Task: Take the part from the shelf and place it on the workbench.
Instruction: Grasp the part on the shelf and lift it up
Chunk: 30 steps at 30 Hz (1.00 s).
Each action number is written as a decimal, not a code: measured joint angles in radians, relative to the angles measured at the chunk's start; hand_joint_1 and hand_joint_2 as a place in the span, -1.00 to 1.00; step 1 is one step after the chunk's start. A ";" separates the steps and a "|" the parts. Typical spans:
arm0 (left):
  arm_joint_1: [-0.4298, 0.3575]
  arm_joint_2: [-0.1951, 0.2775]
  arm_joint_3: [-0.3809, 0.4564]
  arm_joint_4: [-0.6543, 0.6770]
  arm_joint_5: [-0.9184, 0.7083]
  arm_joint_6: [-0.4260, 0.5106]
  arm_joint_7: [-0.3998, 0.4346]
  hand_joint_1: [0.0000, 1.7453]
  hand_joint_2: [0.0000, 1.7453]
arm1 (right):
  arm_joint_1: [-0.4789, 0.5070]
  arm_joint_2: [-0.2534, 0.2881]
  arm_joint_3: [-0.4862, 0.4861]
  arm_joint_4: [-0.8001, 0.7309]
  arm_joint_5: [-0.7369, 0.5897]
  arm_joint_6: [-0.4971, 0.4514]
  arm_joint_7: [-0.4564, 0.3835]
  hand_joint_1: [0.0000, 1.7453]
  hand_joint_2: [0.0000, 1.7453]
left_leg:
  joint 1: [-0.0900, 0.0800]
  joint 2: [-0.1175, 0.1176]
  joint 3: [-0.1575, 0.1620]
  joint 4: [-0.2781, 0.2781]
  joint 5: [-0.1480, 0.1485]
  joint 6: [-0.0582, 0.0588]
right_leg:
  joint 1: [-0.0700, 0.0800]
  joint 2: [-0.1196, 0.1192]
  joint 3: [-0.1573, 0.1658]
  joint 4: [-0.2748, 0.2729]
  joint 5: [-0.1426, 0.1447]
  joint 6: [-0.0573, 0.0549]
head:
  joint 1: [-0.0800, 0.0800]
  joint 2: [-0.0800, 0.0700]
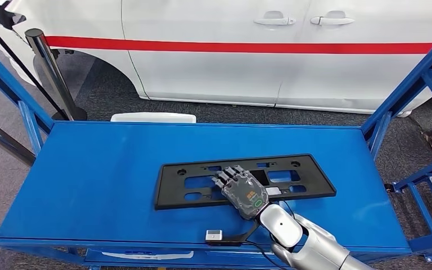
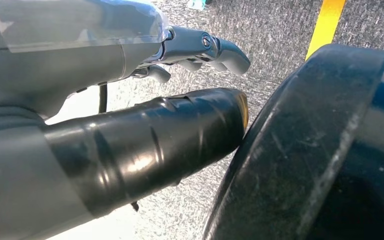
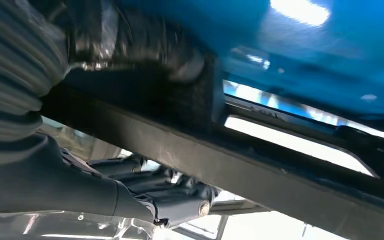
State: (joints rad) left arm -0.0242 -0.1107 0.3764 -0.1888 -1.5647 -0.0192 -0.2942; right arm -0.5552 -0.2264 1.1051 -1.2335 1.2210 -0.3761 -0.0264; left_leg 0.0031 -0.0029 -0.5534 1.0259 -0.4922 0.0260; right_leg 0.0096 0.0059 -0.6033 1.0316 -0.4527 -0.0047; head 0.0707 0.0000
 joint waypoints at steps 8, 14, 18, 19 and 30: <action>0.000 0.000 -0.006 0.000 -0.004 -0.001 -0.001 -1.00 -1.00 | 0.009 0.015 -0.036 0.012 -0.001 -0.039 -0.001 1.00 1.00 | 0.000 0.000 0.000 0.000 0.000 0.000 | 0.000 0.000 0.000 0.000 0.000 0.000 | 0.000 0.000; 0.000 0.000 -0.006 0.000 -0.004 -0.001 -0.001 -1.00 -1.00 | 0.014 0.020 -0.044 0.015 -0.001 -0.051 -0.009 1.00 1.00 | 0.000 0.000 0.000 0.000 0.000 0.000 | 0.000 0.000 0.000 0.000 0.000 0.000 | 0.000 0.000; 0.000 0.000 -0.013 0.000 -0.004 -0.004 -0.002 -1.00 -1.00 | 0.035 0.025 -0.061 0.015 0.006 -0.117 -0.021 1.00 1.00 | 0.000 0.000 0.000 0.000 0.000 0.000 | 0.000 0.000 0.000 0.000 0.000 0.000 | 0.000 0.000; 0.000 0.000 -0.014 0.000 -0.004 -0.006 -0.004 -1.00 -1.00 | 0.043 0.028 -0.068 0.015 0.010 -0.141 -0.022 1.00 1.00 | 0.000 0.000 0.000 0.000 0.000 0.000 | 0.000 0.000 0.000 0.000 0.000 0.000 | 0.000 0.000; -0.001 0.000 -0.032 0.000 -0.004 -0.018 -0.014 -1.00 -1.00 | 0.214 0.150 -0.314 -0.092 0.169 -0.309 -0.116 1.00 1.00 | 0.000 0.000 -0.001 0.000 0.000 0.000 | 0.000 0.000 -0.001 0.000 -0.001 0.000 | 0.000 0.000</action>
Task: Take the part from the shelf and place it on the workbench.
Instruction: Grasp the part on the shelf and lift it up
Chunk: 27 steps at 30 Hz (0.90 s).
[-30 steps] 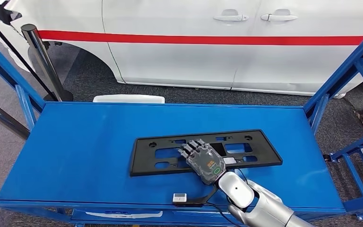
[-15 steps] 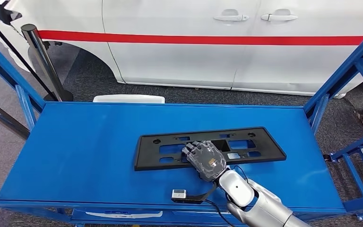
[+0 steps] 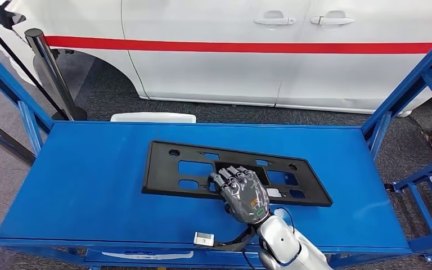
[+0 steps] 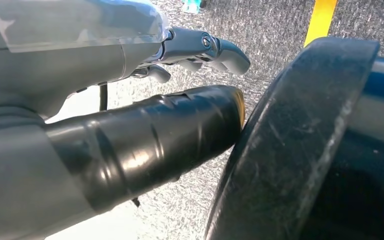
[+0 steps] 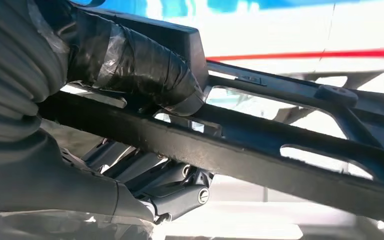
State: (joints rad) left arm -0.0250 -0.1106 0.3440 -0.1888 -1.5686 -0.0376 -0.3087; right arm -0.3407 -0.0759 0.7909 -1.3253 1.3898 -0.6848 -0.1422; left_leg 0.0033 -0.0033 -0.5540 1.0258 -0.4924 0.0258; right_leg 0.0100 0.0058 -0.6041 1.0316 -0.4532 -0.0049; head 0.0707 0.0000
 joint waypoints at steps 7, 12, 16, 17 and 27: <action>0.000 0.000 -0.008 0.000 0.000 0.002 -0.002 -1.00 -1.00 | -0.008 0.028 -0.027 -0.052 0.058 0.007 0.042 1.00 1.00 | 0.000 0.000 0.000 0.000 0.000 0.000 | -0.001 0.000 0.000 0.000 0.000 0.000 | 0.000 0.000; -0.004 0.002 -0.049 0.000 0.001 0.013 -0.006 -1.00 -1.00 | -0.140 0.050 0.055 -0.051 0.110 0.088 0.089 1.00 1.00 | -0.001 0.001 0.001 0.000 0.000 0.000 | -0.001 0.001 0.000 0.000 0.001 0.000 | 0.000 0.000; -0.005 0.002 -0.059 0.000 0.004 0.013 -0.011 -1.00 -1.00 | -0.194 0.068 0.119 -0.051 0.128 0.111 0.111 1.00 1.00 | 0.000 0.000 0.000 0.000 0.000 0.000 | 0.000 0.000 0.000 0.000 0.000 0.000 | 0.000 0.000; -0.005 0.002 -0.061 0.000 0.005 0.013 -0.011 -1.00 -1.00 | -0.204 0.069 0.131 -0.051 0.134 0.115 0.116 1.00 1.00 | 0.000 0.000 0.000 0.000 0.000 0.000 | 0.000 0.000 0.000 0.000 0.000 0.000 | 0.000 0.000; -0.005 0.004 -0.072 0.000 0.006 0.013 -0.006 -1.00 -1.00 | -0.284 0.078 0.231 -0.084 0.168 0.166 0.139 1.00 1.00 | -0.001 0.000 0.000 0.000 0.000 0.000 | -0.001 0.000 0.000 0.000 0.000 0.000 | 0.000 0.000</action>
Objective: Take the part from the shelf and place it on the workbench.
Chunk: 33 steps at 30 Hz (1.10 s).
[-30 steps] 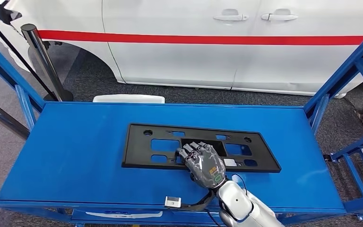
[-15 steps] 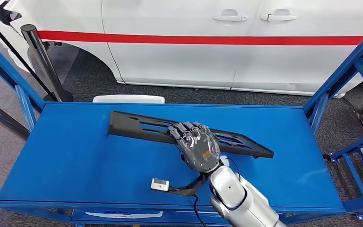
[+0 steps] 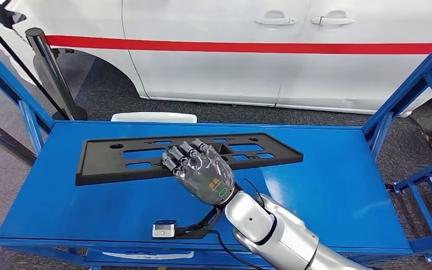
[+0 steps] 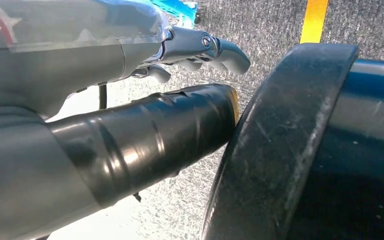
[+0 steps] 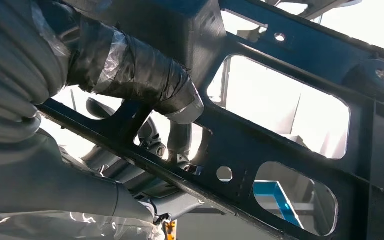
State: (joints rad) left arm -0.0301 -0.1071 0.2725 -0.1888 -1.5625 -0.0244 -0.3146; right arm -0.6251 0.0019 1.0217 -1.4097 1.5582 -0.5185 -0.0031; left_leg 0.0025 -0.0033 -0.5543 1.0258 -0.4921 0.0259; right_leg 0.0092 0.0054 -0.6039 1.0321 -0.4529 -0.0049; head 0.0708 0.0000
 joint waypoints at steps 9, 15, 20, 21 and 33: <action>0.000 0.001 0.000 0.000 0.000 0.000 0.001 -1.00 -1.00 | -0.006 0.000 0.026 -0.003 0.000 0.002 0.000 1.00 1.00 | 0.000 0.000 0.000 0.000 0.000 0.000 | 0.000 0.000 0.000 0.000 0.000 0.000 | 0.000 0.000; 0.000 0.001 0.000 0.000 0.000 0.000 0.001 -1.00 -1.00 | -0.009 0.000 0.033 -0.003 0.001 0.002 0.001 1.00 1.00 | 0.000 0.000 0.000 0.000 0.000 0.000 | 0.000 0.000 0.000 0.000 0.000 0.000 | 0.000 0.000; 0.000 0.002 0.000 0.000 0.000 0.005 0.002 -1.00 -1.00 | -0.033 0.000 0.062 -0.020 0.006 0.040 0.025 1.00 1.00 | 0.000 0.000 0.000 0.000 0.000 0.000 | 0.000 0.000 0.000 0.000 0.000 0.000 | 0.000 0.000; 0.001 0.002 0.000 0.000 0.000 0.011 0.005 -1.00 -1.00 | -0.036 -0.001 0.071 -0.025 0.006 0.044 0.035 1.00 1.00 | 0.000 0.000 0.000 0.000 0.000 0.000 | 0.000 0.000 0.000 0.000 0.000 0.000 | 0.000 0.000; 0.003 0.004 -0.004 0.000 0.010 -0.035 -0.040 -1.00 1.00 | -0.020 -0.031 0.120 -0.086 0.007 0.038 0.079 1.00 1.00 | 0.000 0.000 0.000 0.000 0.000 0.000 | 0.000 0.000 0.000 0.000 0.000 0.000 | 0.000 0.000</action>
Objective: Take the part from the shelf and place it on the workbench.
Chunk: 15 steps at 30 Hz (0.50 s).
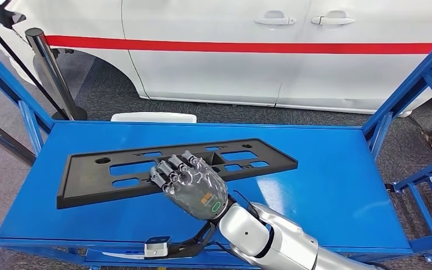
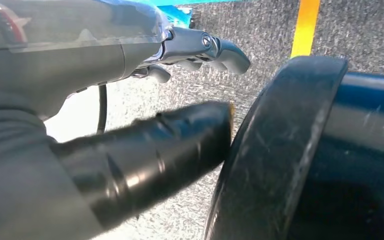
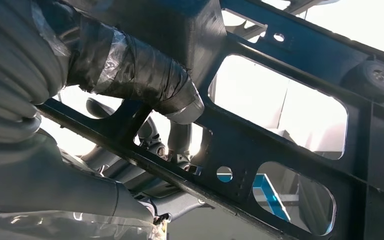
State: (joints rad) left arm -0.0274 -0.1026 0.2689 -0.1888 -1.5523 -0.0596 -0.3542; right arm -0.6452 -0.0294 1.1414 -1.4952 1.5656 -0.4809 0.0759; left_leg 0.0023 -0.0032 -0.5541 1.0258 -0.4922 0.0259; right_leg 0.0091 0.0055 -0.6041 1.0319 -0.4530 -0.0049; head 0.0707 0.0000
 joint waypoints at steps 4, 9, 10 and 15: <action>0.000 0.001 0.000 0.000 0.000 -0.002 -0.006 -1.00 1.00 | 0.000 -0.002 0.004 -0.002 -0.002 0.000 -0.003 1.00 1.00 | 0.000 0.000 0.000 0.000 0.000 0.000 | 0.000 0.000 0.000 0.000 0.000 0.000 | 0.000 0.000; 0.000 0.001 0.000 0.000 0.012 0.004 -0.008 -1.00 1.00 | 0.000 -0.004 0.004 -0.004 -0.006 0.001 -0.008 1.00 1.00 | 0.000 0.000 0.000 0.000 0.000 0.000 | 0.000 0.000 0.000 0.000 0.000 0.000 | 0.000 0.000; 0.001 0.001 0.000 0.000 0.014 0.009 -0.004 -1.00 1.00 | 0.000 -0.004 0.004 -0.004 -0.006 0.001 -0.008 1.00 1.00 | 0.000 0.000 0.000 0.000 0.000 0.000 | 0.000 0.000 0.000 0.000 0.000 0.000 | 0.000 0.000; 0.005 0.000 0.000 0.000 0.016 0.039 0.018 -1.00 1.00 | 0.006 -0.008 0.004 -0.003 -0.011 0.001 -0.009 1.00 1.00 | 0.000 0.000 0.000 0.000 0.000 0.000 | 0.000 0.000 0.000 0.000 0.000 0.000 | 0.000 0.000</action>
State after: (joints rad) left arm -0.0222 -0.1023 0.2693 -0.1888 -1.5364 -0.0205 -0.3365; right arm -0.6395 -0.0370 1.1456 -1.4982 1.5546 -0.4801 0.0666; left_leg 0.0024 -0.0032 -0.5542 1.0258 -0.4922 0.0259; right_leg 0.0092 0.0056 -0.6042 1.0319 -0.4530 -0.0050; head 0.0708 0.0000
